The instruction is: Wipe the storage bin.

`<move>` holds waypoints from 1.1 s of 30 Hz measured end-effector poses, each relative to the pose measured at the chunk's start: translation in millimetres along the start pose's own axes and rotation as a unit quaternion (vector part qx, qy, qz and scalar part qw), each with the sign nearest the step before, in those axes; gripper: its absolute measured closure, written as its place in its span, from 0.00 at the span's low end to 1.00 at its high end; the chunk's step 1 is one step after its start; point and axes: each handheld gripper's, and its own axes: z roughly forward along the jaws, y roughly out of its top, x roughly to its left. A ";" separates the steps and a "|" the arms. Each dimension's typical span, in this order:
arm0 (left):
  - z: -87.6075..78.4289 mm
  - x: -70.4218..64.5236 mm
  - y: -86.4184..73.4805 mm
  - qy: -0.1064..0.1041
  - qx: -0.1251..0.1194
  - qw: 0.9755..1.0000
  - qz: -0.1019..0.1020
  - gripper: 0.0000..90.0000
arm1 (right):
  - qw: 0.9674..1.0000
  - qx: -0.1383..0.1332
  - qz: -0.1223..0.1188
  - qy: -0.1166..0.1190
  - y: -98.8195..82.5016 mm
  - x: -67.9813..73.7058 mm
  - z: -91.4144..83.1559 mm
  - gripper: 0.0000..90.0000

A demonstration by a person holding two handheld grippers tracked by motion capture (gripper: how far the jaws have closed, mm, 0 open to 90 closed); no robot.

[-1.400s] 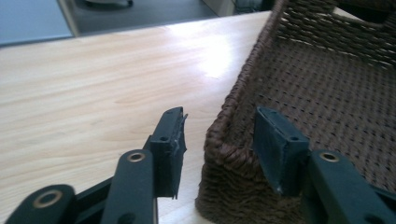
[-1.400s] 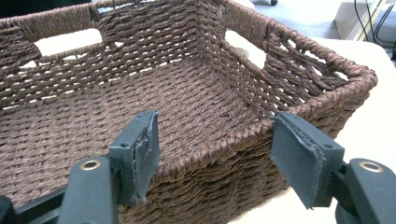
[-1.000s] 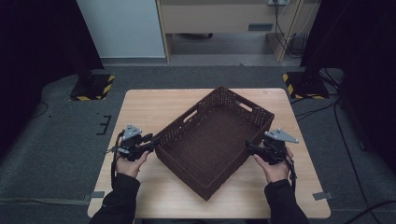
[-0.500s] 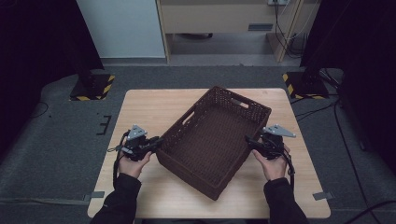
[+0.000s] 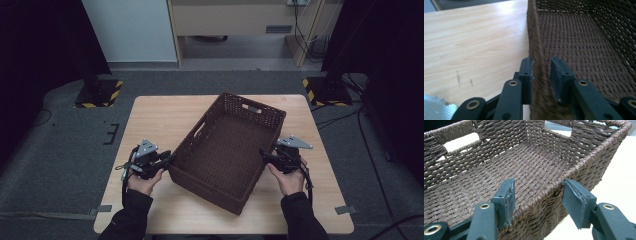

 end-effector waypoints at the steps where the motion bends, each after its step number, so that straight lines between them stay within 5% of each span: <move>1: 1.1 4.2 5.1 -0.011 -0.004 1.000 -0.002 0.75 | 1.000 0.001 -0.002 -0.001 1.3 -1.3 1.3 0.51; 8: 14.9 -2.3 9.7 -0.018 0.012 1.000 0.021 0.81 | 1.000 -0.006 -0.007 -0.010 3.9 -4.6 9.5 0.52; 16: 11.7 -11.1 2.8 -0.008 0.021 1.000 0.020 0.87 | 1.000 -0.008 -0.013 -0.003 2.2 8.2 -0.7 0.45; 20: 6.9 -16.2 0.5 -0.017 0.023 0.999 0.027 0.84 | 1.000 0.007 -0.016 -0.019 -0.5 10.0 2.5 0.54; 27: 6.5 -8.7 16.8 -0.021 -0.005 0.999 0.023 0.77 | 0.999 0.005 -0.031 -0.004 4.3 2.0 9.3 0.56; 33: 18.0 -7.6 19.9 -0.017 -0.004 1.000 0.023 0.72 | 0.999 -0.003 -0.041 0.012 7.3 1.0 17.9 0.57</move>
